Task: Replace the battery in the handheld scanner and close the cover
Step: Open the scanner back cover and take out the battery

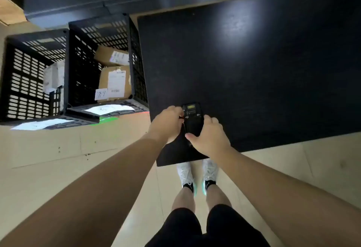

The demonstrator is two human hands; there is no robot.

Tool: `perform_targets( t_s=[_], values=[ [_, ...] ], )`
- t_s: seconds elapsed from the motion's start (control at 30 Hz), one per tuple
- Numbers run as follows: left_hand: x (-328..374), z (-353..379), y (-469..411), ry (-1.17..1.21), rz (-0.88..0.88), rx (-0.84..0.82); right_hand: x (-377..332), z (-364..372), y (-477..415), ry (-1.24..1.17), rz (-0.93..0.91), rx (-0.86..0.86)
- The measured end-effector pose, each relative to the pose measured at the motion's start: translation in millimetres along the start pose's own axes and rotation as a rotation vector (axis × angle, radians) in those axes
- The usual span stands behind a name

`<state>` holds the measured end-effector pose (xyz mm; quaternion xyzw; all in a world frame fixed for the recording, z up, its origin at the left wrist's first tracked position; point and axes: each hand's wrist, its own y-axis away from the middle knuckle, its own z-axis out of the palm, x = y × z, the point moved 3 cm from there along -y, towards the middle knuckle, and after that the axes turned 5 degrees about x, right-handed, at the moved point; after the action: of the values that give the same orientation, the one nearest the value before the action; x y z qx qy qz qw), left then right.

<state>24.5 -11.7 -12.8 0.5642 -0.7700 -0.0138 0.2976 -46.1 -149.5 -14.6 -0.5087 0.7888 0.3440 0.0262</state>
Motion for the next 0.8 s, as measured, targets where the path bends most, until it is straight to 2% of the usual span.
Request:
perform_targets(
  t_s=[0.27,0.5,0.7,0.8],
  values=[
    [-7,3,-25,-0.058,0.259,0.057,6,24,-5,-0.067,-0.022,0.239],
    [-8,1,-37,-0.109,0.569,0.018,12,34,-7,-0.024,-0.028,0.285],
    [-5,-5,-44,-0.133,0.742,-0.01,15,35,-9,0.026,-0.042,0.276],
    [-11,-4,-47,-0.11,0.764,-0.013,16,36,-9,0.027,-0.055,0.282]
  ],
)
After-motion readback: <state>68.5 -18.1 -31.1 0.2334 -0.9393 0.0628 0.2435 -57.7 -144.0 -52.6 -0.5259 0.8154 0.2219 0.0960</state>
